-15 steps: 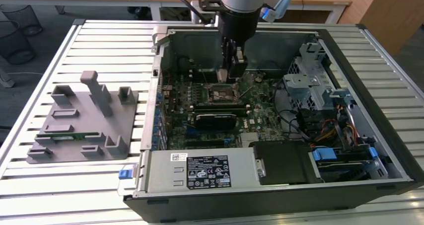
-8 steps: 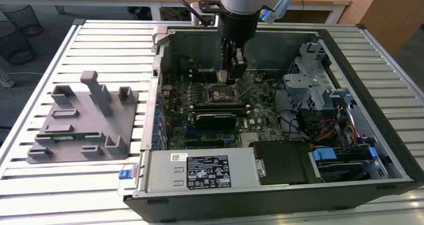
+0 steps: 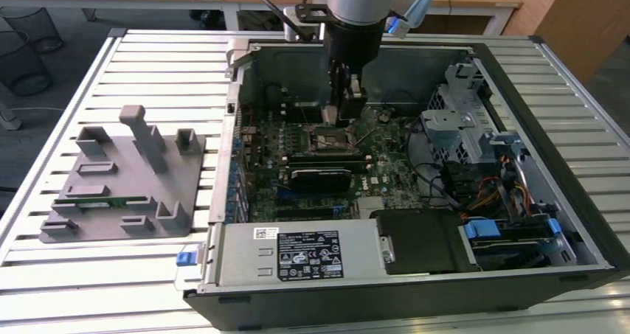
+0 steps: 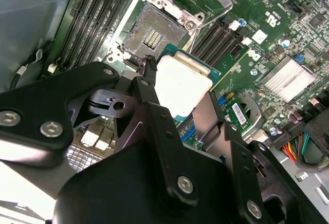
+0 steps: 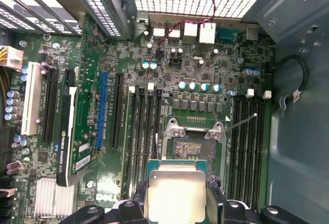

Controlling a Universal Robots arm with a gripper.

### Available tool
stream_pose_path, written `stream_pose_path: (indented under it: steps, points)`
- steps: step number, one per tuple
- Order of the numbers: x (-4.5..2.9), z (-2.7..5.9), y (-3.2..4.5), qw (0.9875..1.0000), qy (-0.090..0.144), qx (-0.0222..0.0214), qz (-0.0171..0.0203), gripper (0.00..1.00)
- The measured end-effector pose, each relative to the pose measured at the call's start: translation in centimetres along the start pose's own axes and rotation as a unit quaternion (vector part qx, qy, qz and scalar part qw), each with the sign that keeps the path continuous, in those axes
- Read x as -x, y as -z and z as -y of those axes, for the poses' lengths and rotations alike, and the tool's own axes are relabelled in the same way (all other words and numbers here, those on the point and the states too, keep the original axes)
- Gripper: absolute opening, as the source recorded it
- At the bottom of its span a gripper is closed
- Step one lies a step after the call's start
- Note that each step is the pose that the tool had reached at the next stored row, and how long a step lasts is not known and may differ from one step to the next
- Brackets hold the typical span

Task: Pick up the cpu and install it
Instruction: 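Place the cpu into insertion slot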

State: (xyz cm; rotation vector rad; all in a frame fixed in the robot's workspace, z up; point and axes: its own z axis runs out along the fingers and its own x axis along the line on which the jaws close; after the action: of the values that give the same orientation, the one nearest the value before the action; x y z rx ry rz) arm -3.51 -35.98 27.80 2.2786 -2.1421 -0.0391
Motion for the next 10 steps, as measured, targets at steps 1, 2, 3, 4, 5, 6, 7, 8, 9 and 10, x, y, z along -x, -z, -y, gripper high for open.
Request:
stream_pose_path:
  steps: [1,2,3,4,5,6,7,8,9,10]
  points:
    - [0.07,0.01,-0.09,1.0000,0.000,0.0000,0.0001,0.53]
    - [0.12,0.02,-0.19,1.0000,0.000,0.0001,0.0002,0.53]
    - [0.18,0.03,-0.30,1.0000,0.000,0.0001,0.0002,0.53]
    - [0.23,0.04,-0.42,1.0000,0.000,0.0002,0.0001,0.53]
    - [0.29,0.04,-0.54,1.0000,0.000,0.0003,0.0000,0.53]
    - [0.36,0.05,-0.67,1.0000,0.000,0.0003,0.0000,0.53]
    - [0.42,0.06,-0.80,1.0000,0.000,0.0003,0.0000,0.53]
    - [0.49,0.06,-0.91,1.0000,-0.001,0.0003,0.0000,0.53]
    - [0.53,0.07,-1.03,1.0000,-0.002,0.0003,0.0001,0.53]
    - [0.55,0.08,-1.13,1.0000,-0.003,0.0002,0.0002,0.53]
